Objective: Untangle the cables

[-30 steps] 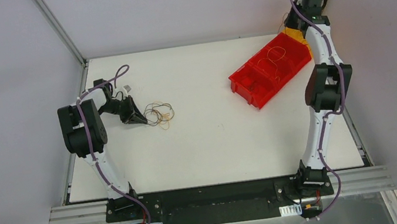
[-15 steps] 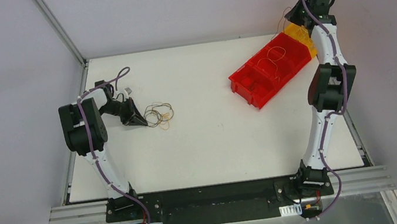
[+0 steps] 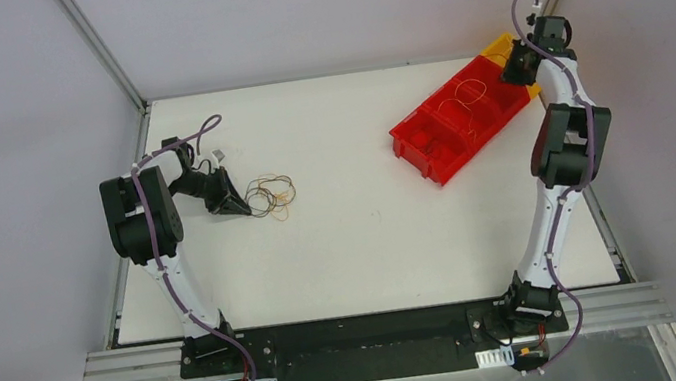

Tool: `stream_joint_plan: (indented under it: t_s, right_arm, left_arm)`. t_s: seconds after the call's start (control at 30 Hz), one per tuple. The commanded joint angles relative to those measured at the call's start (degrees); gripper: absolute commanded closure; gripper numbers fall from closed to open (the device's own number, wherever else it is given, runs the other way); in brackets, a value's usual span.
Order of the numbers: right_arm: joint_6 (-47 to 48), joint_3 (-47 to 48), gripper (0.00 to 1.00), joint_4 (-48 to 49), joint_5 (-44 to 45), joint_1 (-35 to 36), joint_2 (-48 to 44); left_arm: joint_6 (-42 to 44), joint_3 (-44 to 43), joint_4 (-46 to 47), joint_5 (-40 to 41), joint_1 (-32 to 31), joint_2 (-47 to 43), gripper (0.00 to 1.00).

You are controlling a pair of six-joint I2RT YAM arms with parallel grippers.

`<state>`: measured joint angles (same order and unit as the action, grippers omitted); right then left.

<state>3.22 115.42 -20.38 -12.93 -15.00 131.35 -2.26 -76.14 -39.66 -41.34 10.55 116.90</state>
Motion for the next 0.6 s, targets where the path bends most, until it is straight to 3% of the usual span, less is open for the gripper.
stream_joint_plan:
  t_s: [0.0,0.17,0.4,0.57]
  right_arm:
    - [4.22,2.50,1.00,-5.04,-2.72,0.10,-0.52]
    - [4.77,4.36,0.83,-8.20,-5.46,-1.32,-3.12]
    - [8.99,2.66,0.27,-13.37,-5.95,-2.30,-12.34]
    - [12.44,-0.94,0.14,-20.08,-9.15,-1.04,-22.14]
  left_arm:
    - [1.12,0.06,-2.26,1.15,-0.14,-1.87,1.00]
    - [1.58,0.61,-2.34,0.72,-0.74,-3.12,1.00]
    - [3.62,2.31,-2.62,-2.82,-8.13,-6.94,1.00]
    - [1.58,0.65,-1.70,-8.33,-19.29,-5.90,1.00]
